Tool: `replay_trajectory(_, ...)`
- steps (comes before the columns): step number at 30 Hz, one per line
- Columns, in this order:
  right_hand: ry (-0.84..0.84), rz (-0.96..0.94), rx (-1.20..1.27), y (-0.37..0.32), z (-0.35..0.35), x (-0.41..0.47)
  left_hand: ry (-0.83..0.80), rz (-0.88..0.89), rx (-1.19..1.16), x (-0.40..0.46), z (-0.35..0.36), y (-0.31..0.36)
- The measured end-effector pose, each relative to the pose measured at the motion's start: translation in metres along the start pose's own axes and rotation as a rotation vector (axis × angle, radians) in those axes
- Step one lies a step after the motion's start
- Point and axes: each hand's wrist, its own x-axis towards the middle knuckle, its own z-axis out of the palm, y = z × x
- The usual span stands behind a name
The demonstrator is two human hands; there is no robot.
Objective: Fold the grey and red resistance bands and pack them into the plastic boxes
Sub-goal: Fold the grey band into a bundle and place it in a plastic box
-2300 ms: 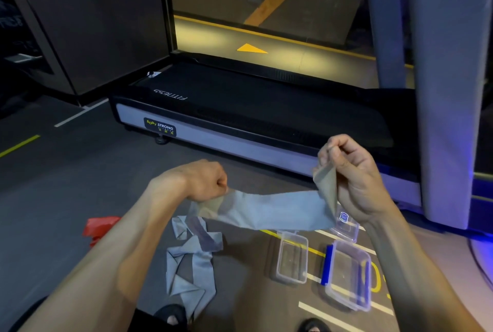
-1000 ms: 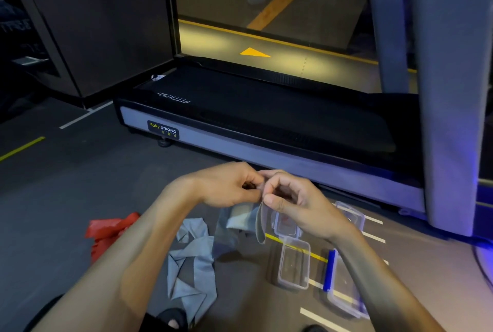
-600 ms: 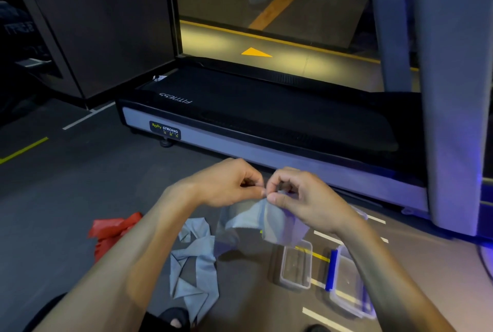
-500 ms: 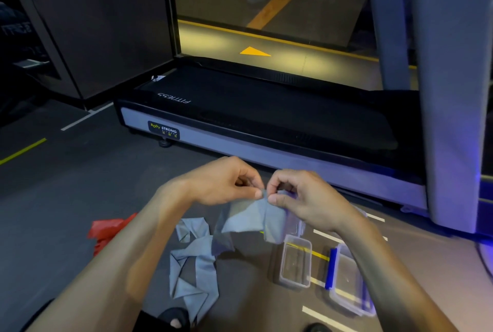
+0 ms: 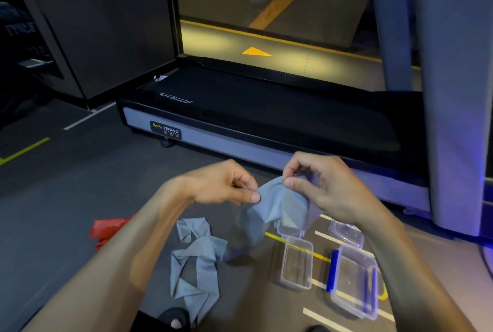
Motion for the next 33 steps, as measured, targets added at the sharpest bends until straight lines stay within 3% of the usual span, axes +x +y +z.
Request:
replay_trajectory(17, 0.059, -0.012, 0.074, 0.019, 0.001, 0.002, 0.128, -0.050, -0.077, -0.009, -0.007, 0.012)
replay_trajectory(26, 0.049, 0.009, 0.389, 0.032, -0.001, 0.011, 0.017, -0.135, -0.164, -0.015, -0.015, 0.004)
replay_trajectory(33, -0.005, 0.058, 0.420, 0.044, 0.005, 0.011, 0.102, -0.087, -0.135, -0.014, -0.017, -0.001)
